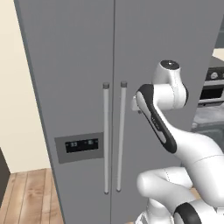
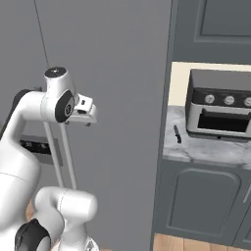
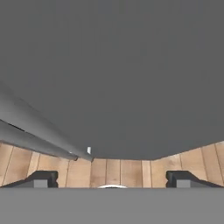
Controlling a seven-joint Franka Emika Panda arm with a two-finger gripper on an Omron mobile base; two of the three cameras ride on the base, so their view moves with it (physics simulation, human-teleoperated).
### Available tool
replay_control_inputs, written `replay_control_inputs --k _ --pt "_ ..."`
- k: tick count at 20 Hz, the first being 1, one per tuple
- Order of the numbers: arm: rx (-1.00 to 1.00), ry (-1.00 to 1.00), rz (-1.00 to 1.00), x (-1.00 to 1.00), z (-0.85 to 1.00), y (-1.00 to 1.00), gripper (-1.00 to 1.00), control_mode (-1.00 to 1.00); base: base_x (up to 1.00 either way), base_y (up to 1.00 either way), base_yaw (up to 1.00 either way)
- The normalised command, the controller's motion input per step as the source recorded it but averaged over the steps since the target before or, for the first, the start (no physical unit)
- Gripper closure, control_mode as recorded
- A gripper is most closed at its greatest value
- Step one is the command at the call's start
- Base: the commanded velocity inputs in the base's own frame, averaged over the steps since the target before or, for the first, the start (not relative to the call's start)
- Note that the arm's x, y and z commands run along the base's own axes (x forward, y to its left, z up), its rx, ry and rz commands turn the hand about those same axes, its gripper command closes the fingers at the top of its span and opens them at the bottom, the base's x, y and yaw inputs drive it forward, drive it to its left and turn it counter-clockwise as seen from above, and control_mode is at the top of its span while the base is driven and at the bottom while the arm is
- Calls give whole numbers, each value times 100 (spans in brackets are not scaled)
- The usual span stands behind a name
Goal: Retrieve the butter from the fridge and place it on a plate on the dining table. Then retrieve the butter knife by the fridge and place it near the plate.
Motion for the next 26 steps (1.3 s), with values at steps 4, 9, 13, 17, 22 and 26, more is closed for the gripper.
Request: replay_control_inputs --k 4,9,13,17,22,26 --pt "0 0 0 0 0 0 -100 100 -93 11 1" --pt "0 0 0 0 0 0 -100 100 -84 24 6" --pt "0 0 0 0 0 0 -100 100 -17 61 4" --pt "0 0 0 0 0 0 -100 100 30 53 2" --pt "0 0 0 0 0 0 -100 100 41 4 0" --pt "0 0 0 0 0 0 -100 100 47 0 0"
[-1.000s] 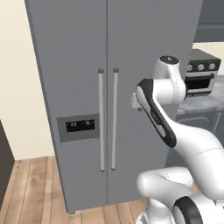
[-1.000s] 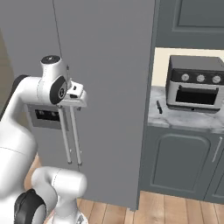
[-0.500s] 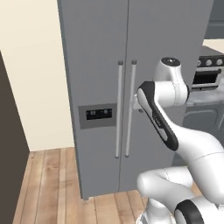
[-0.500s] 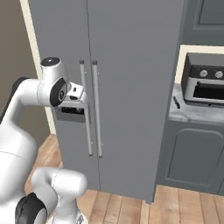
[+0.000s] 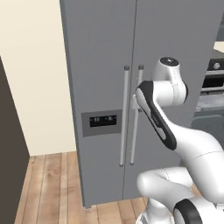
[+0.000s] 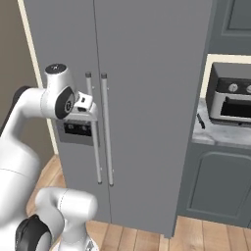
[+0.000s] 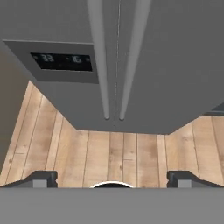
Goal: Retrieve the butter from the fridge and place it on a plate on the dining table. Then retrieve the butter knife by the fridge and place it near the plate.
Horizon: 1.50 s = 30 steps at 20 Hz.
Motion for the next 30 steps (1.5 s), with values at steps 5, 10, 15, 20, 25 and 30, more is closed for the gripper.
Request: replay_control_inputs --k 5,10,15,20,25,30 --pt "10 -3 0 0 -34 -20 -100 -100 0 0 0" --pt "33 -5 9 59 -52 -87 -100 -100 0 0 0" --pt "22 -8 5 88 -33 7 -100 -100 0 0 0" --pt "0 0 0 47 -19 66 -100 -100 0 0 0" --pt "1 -1 0 28 -28 -1 -100 -100 0 0 0" --pt "3 -4 0 18 -15 -33 -100 -100 0 0 0"
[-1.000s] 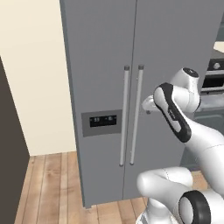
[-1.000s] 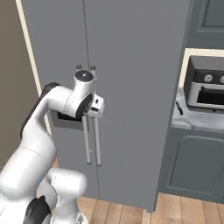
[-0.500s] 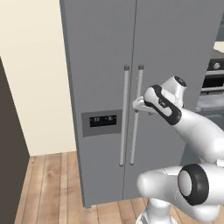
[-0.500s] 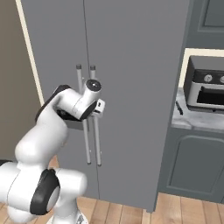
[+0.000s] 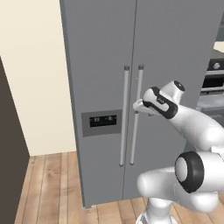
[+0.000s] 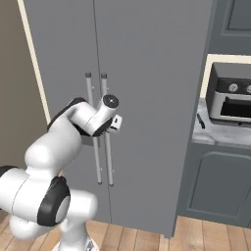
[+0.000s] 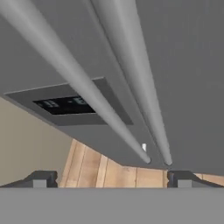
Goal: Retrieve the butter from the fridge and place it on a plate on the dining table. Then retrieve the butter knife by the fridge and place it near the plate.
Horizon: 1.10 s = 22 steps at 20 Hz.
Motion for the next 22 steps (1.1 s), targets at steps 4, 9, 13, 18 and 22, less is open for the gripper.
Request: replay_control_inputs --k 4,9,13,18,22 --pt "1 -5 0 41 -19 -12 -100 -100 0 0 0" --pt "0 -4 0 60 -36 0 -100 -100 0 0 0" --pt "0 -6 0 49 -42 0 -100 -100 0 0 0" --pt "0 -7 0 54 -39 0 -100 -100 0 0 0" --pt "1 -5 0 63 -20 0 -100 -100 0 0 0"
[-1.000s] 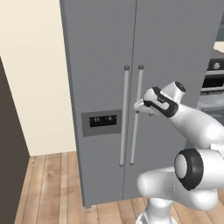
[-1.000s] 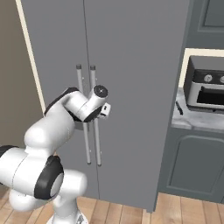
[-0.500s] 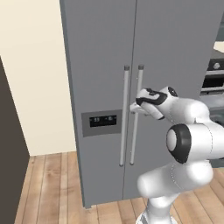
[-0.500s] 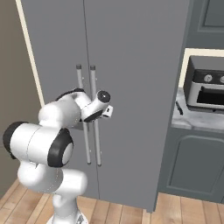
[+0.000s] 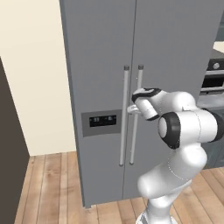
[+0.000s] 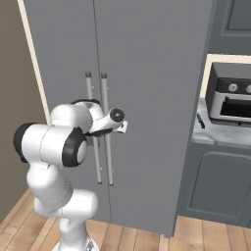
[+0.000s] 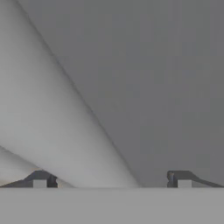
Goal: Retrieve the butter from the fridge and place it on a plate on the dining table. Then retrieve the butter knife by the fridge and place it near the plate.
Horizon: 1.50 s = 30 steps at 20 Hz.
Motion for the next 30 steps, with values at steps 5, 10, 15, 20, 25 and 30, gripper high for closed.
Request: replay_control_inputs --k 5,10,15,20,25,30 --pt "0 0 0 63 -25 0 100 -100 0 0 0" --pt "-4 6 -3 30 -13 1 100 -100 0 0 0" --pt "-3 2 -9 -11 0 -45 100 -100 0 0 0" --pt "0 1 -5 -54 0 -95 100 -100 0 0 0" --pt "0 2 -6 -70 0 -100 100 -100 0 0 0" --pt "-1 9 -7 -70 0 -100 100 -100 0 0 0"
